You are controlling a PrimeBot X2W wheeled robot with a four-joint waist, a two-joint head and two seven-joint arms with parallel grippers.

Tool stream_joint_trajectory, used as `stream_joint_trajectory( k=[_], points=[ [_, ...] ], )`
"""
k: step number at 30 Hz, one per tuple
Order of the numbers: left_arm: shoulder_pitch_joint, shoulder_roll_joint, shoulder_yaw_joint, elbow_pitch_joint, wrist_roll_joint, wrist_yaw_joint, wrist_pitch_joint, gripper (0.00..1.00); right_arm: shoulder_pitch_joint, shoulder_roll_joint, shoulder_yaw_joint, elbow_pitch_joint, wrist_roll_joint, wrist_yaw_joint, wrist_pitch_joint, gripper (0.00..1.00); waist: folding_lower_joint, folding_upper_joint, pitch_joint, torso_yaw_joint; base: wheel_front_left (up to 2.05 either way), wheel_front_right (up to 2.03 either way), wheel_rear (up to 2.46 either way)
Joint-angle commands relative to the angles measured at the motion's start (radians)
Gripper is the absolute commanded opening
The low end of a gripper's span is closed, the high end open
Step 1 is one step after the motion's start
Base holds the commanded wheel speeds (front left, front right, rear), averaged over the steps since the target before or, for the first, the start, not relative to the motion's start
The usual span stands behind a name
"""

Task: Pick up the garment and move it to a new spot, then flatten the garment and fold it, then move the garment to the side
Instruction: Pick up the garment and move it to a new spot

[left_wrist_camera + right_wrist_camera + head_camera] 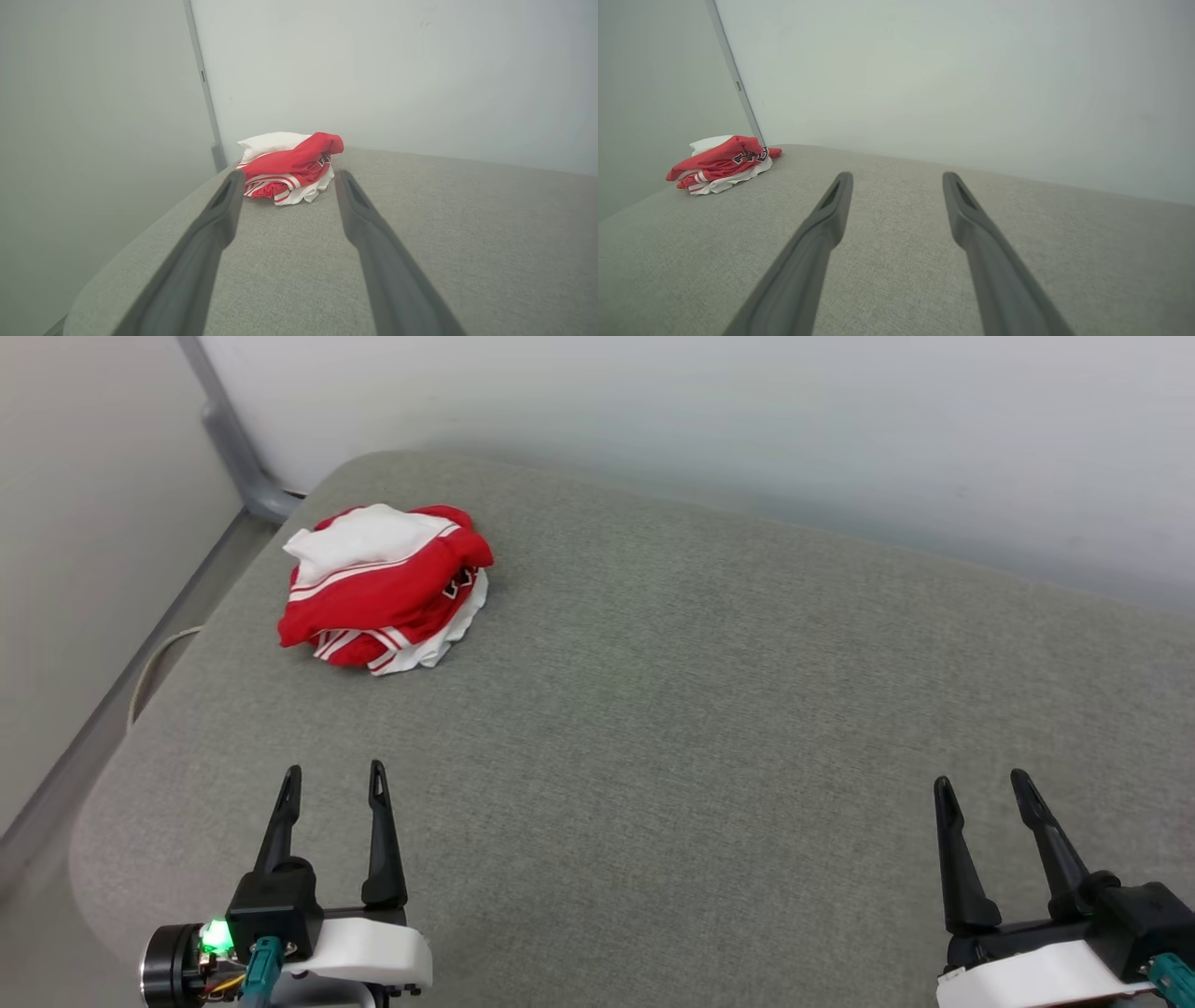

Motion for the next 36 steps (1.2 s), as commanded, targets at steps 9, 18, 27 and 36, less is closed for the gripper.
stream_joint_trajectory(
  k=[9, 18, 27, 36],
  points=[
    [0.013, -0.004, 0.019, 0.004, -0.009, -0.004, -0.003, 1.0, 0.006, 0.002, 0.012, 0.002, -0.011, -0.001, -0.002, 1.0, 0.0, 0.0, -0.007, 0.134, 0.0, 0.0, 0.0],
    [0.028, -0.006, 0.044, -0.005, -0.025, -0.004, -0.003, 1.0, 0.005, 0.002, 0.021, 0.003, -0.014, -0.001, -0.002, 1.0, 0.0, 0.0, -0.007, 0.177, 0.0, 0.0, 0.0],
    [-0.039, -0.006, 0.094, -0.01, -0.053, -0.033, -0.003, 1.0, -0.012, 0.002, 0.03, -0.008, -0.03, -0.001, -0.002, 1.0, 0.0, 0.0, 0.023, 0.147, 0.0, 0.0, 0.0],
    [-0.253, 0.039, 0.263, -0.013, -0.097, -0.148, -0.003, 1.0, -0.052, 0.002, 0.033, -0.051, -0.084, -0.001, -0.002, 1.0, 0.0, 0.0, 0.111, 0.066, 0.0, 0.0, 0.0]
  ],
)
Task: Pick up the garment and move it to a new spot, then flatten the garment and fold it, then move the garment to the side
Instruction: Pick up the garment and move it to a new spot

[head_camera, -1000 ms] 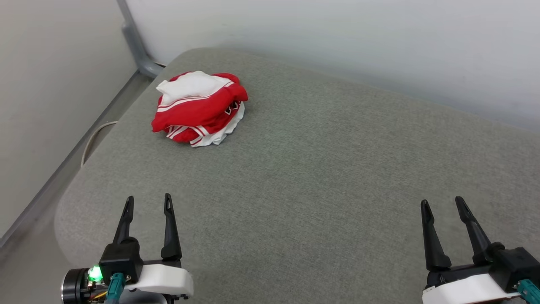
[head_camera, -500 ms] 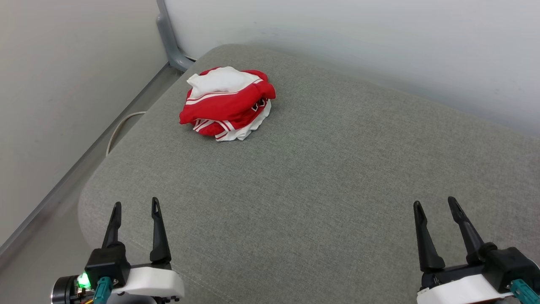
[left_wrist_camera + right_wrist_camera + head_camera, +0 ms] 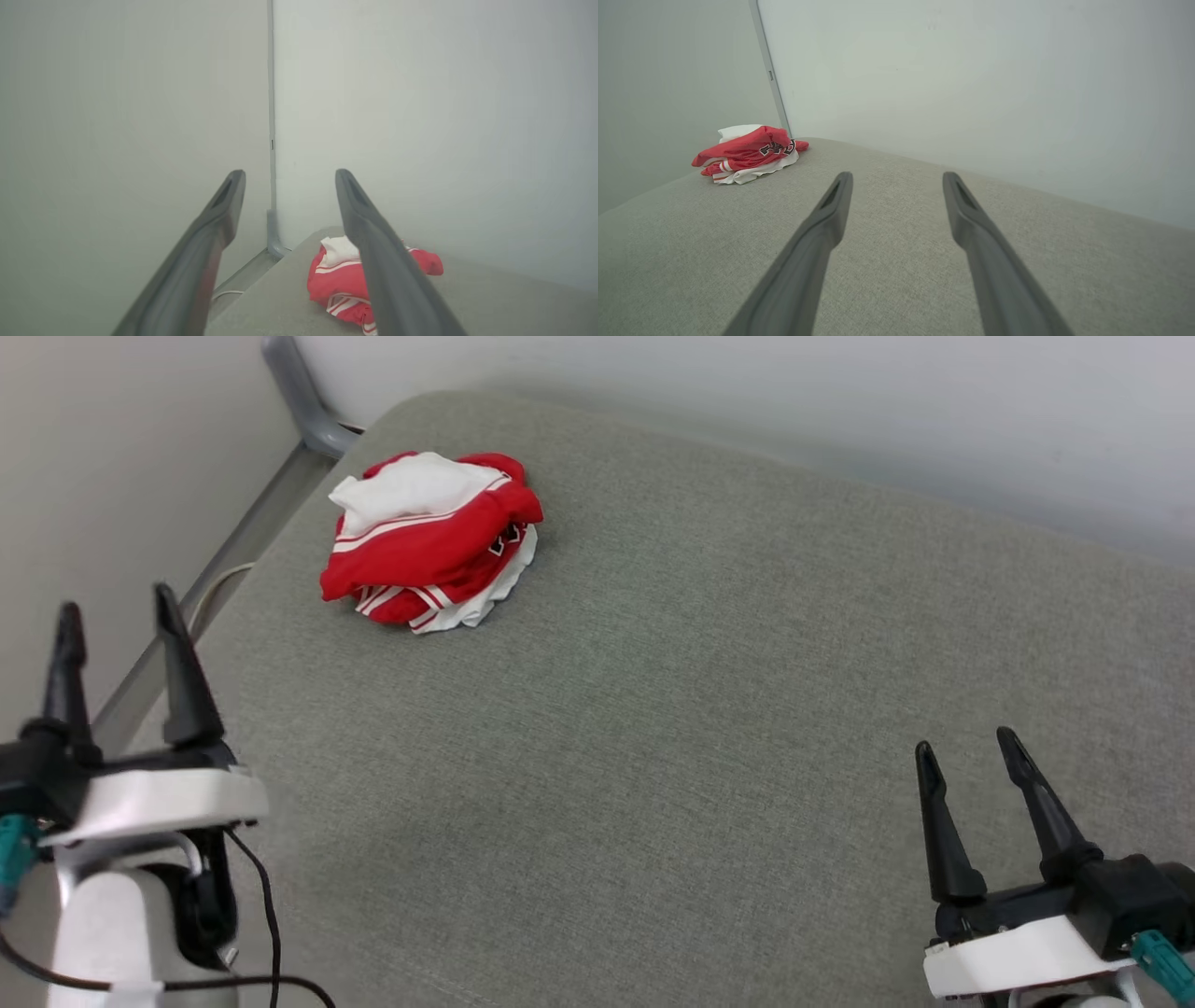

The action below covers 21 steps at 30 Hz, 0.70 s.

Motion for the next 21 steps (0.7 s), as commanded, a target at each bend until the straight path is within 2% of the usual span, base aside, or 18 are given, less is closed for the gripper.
stream_joint_trajectory(
  k=[1, 7, 12, 15, 17, 21],
  points=[
    [-0.052, 0.005, 0.032, -0.003, -0.014, -0.019, -0.003, 1.0, -0.023, 0.002, -0.002, -0.017, -0.012, -0.001, -0.002, 1.0, -0.0001, 0.0, 0.049, -0.041, 0.0, 0.0, 0.0],
    [-0.219, 0.058, 0.122, 0.037, -0.057, -0.088, -0.003, 1.0, -0.067, 0.002, -0.006, -0.061, -0.054, -0.001, -0.002, 1.0, -0.0001, 0.0, 0.152, -0.102, 0.0, 0.0, 0.0],
    [-0.351, 0.115, 0.15, 0.092, -0.126, -0.116, -0.003, 1.0, -0.098, 0.002, -0.016, -0.103, -0.076, -0.001, -0.002, 1.0, -0.0001, 0.0, 0.228, -0.133, 0.0, 0.0, 0.0],
    [-0.432, 0.173, 0.132, 0.154, -0.165, -0.122, -0.003, 1.0, -0.11, 0.002, -0.019, -0.126, -0.093, -0.001, -0.002, 1.0, -0.0001, 0.0, 0.267, -0.142, 0.0, 0.0, 0.0],
    [-0.5, 0.236, 0.097, 0.221, -0.213, -0.122, -0.003, 1.0, -0.119, 0.002, -0.019, -0.142, -0.105, -0.001, -0.002, 1.0, -0.0001, 0.0, 0.293, -0.148, 0.0, 0.0, 0.0],
    [-0.606, 0.343, -0.029, 0.366, -0.328, -0.123, 0.023, 1.0, -0.138, 0.001, -0.02, -0.172, -0.128, -0.001, -0.002, 1.0, -0.0001, 0.0, 0.332, -0.155, 0.0, 0.0, 0.0]
  ],
)
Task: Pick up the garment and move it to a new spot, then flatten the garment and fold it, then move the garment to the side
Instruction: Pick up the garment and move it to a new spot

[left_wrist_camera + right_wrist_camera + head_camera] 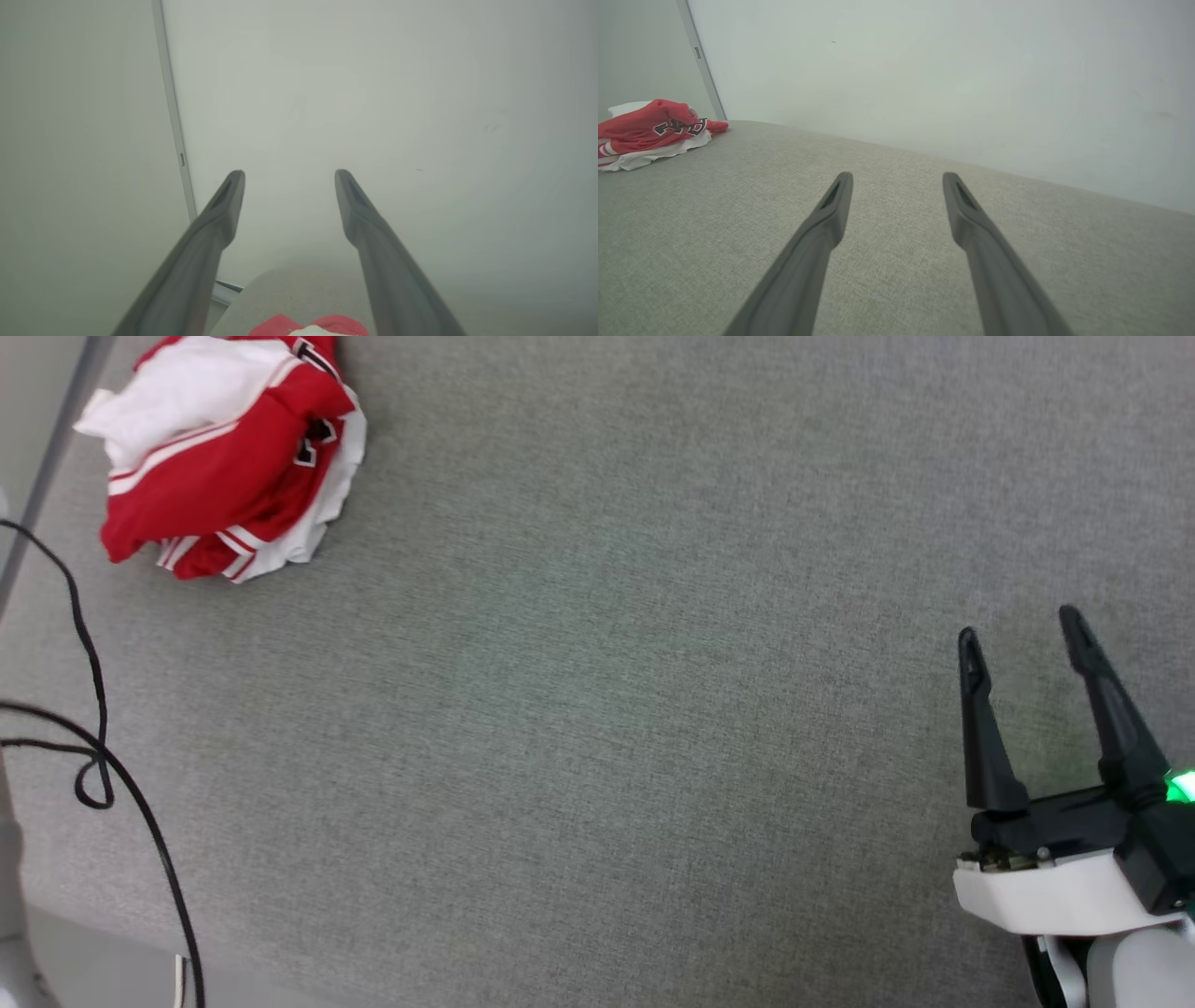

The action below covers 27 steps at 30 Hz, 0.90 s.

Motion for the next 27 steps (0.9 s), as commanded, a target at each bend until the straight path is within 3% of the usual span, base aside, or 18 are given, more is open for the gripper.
stream_joint_trajectory(
  k=[1, 5, 14, 18, 20, 27],
  points=[
    [-0.052, 0.045, -0.063, 0.058, -0.064, -0.002, 0.047, 1.0, -0.024, -0.001, 0.0, -0.018, -0.015, -0.001, -0.002, 1.0, -0.0002, 0.0, 0.037, -0.016, 0.0, 0.0, 0.0],
    [-0.119, 0.109, -0.165, 0.132, -0.173, -0.002, 0.156, 1.0, -0.03, -0.006, 0.0, -0.036, -0.021, -0.001, -0.002, 1.0, -0.0002, 0.0, 0.059, -0.023, 0.0, 0.0, 0.0],
    [-0.227, 0.22, -0.378, 0.287, -0.456, -0.001, 0.688, 1.0, -0.04, -0.016, 0.005, -0.079, -0.031, -0.001, -0.002, 1.0, -0.0002, 0.0, 0.109, -0.05, 0.0, 0.0, 0.0],
    [-0.233, 0.23, -0.457, 0.32, -0.529, -0.001, 0.86, 1.0, -0.05, -0.02, 0.006, -0.086, -0.031, -0.001, -0.002, 1.0, -0.0002, 0.0, 0.129, -0.062, 0.0, 0.0, 0.0],
    [-0.24, 0.245, -0.486, 0.335, -0.538, -0.001, 0.903, 1.0, -0.055, -0.02, 0.008, -0.09, -0.032, -0.001, -0.002, 1.0, -0.0002, 0.0, 0.14, -0.067, 0.0, 0.0, 0.0],
    [-0.23, 0.189, -0.57, 0.44, -0.567, -0.001, 0.97, 1.0, -0.065, -0.018, 0.011, -0.096, -0.034, -0.001, -0.002, 1.0, -0.0002, 0.0, 0.167, -0.083, 0.0, 0.0, 0.0]
  ],
)
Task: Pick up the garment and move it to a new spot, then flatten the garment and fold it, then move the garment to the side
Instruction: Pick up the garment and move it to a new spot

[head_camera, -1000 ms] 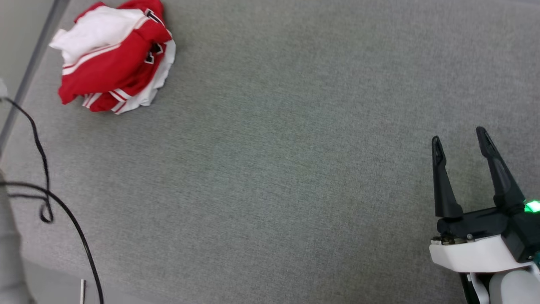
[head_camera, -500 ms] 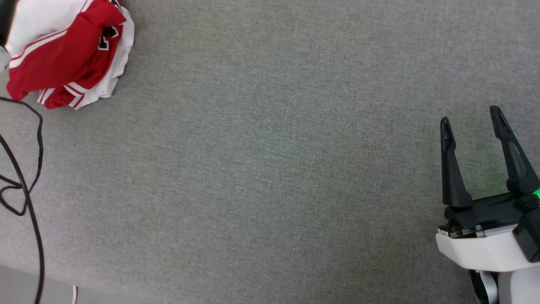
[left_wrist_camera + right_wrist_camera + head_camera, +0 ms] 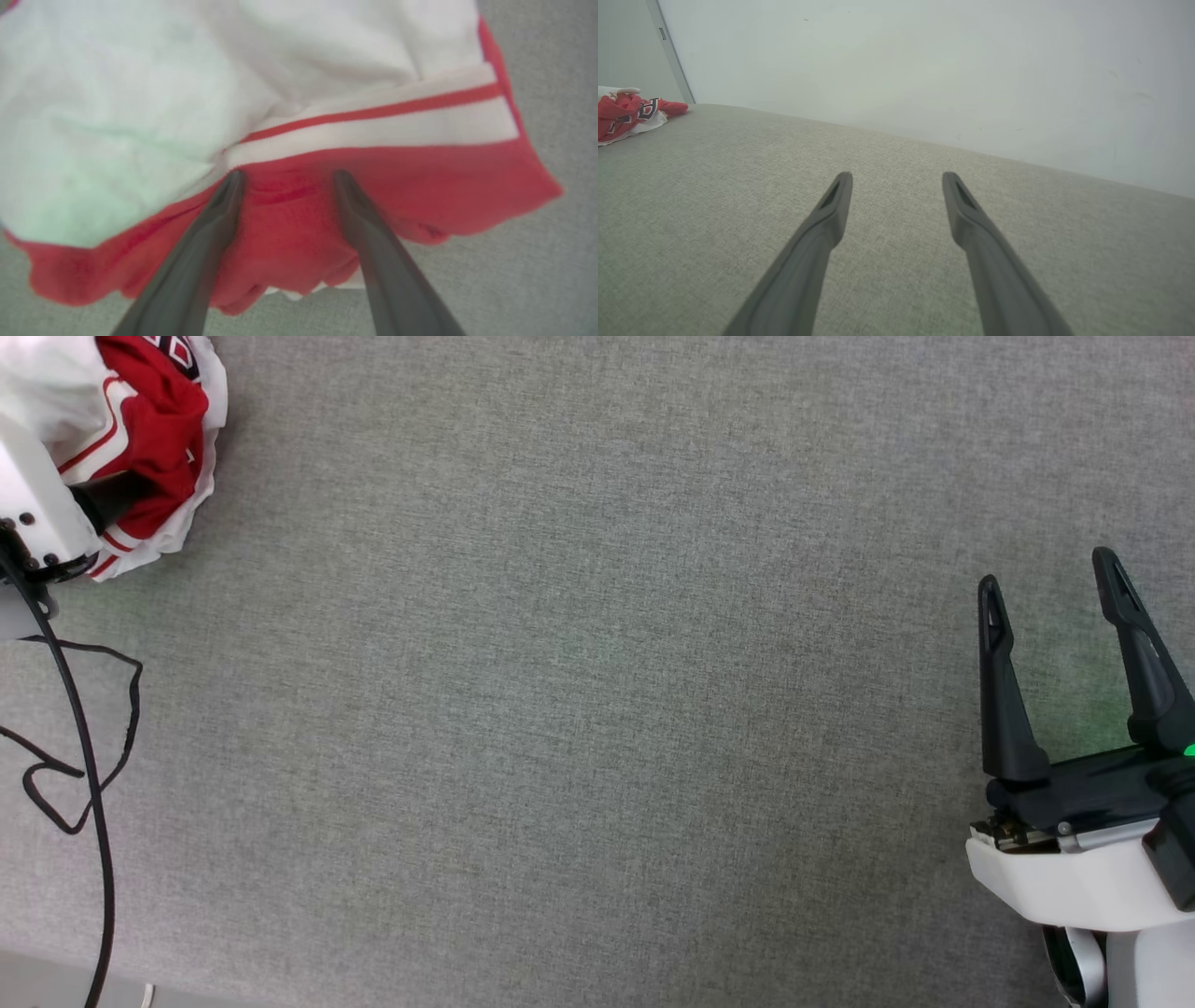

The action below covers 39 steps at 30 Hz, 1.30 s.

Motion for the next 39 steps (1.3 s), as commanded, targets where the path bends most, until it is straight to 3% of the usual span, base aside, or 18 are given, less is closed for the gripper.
stream_joint_trajectory(
  k=[1, 5, 6, 7, 15, 23, 32, 39],
  points=[
    [0.013, -0.03, -0.022, 0.024, -0.011, 0.0, 0.009, 1.0, -0.015, -0.004, 0.0, -0.004, 0.0, -0.001, -0.002, 1.0, -0.0001, 0.0, 0.005, -0.004, 0.0, 0.0, 0.0],
    [0.024, -0.054, -0.062, 0.06, -0.021, -0.001, 0.004, 1.0, -0.024, -0.003, -0.003, 0.0, 0.005, -0.001, -0.002, 1.0, -0.0001, 0.0, 0.007, -0.011, 0.0, 0.0, 0.0],
    [0.023, -0.052, -0.071, 0.058, -0.019, -0.001, -0.004, 0.31, -0.023, -0.003, -0.003, 0.001, 0.006, -0.001, -0.002, 1.0, -0.0001, 0.0, 0.006, -0.012, 0.0, 0.0, 0.0],
    [0.022, -0.047, -0.078, 0.055, -0.021, -0.001, -0.008, 0.0, -0.021, -0.002, -0.004, 0.002, 0.007, -0.001, -0.002, 1.0, -0.0001, 0.0, 0.002, -0.012, 0.0, 0.0, 0.0],
    [-0.032, 0.048, -0.122, -0.038, -0.015, -0.001, -0.156, 0.0, -0.005, 0.007, 0.001, 0.018, 0.024, -0.001, -0.002, 1.0, -0.0001, 0.0, -0.069, -0.003, 0.0, 0.0, 0.0],
    [-0.058, 0.108, -0.243, -0.213, 0.039, -0.001, -0.238, 0.0, 0.022, 0.015, 0.012, 0.045, 0.046, -0.001, -0.002, 1.0, -0.0001, 0.0, -0.176, 0.007, 0.0, 0.0, 0.0],
    [-0.078, 0.107, -0.342, -0.459, 0.112, -0.001, -0.229, 0.0, 0.041, 0.016, 0.015, 0.061, 0.109, -0.001, -0.002, 1.0, -0.0001, 0.0, -0.264, -0.027, 0.0, 0.0, 0.0],
    [-0.104, 0.053, -0.421, -0.628, 0.168, 0.002, -0.186, 0.0, 0.033, 0.016, 0.014, 0.066, 0.158, -0.001, -0.002, 1.0, -0.0001, 0.0, -0.289, -0.099, 0.0, 0.0, 0.0]
  ],
)
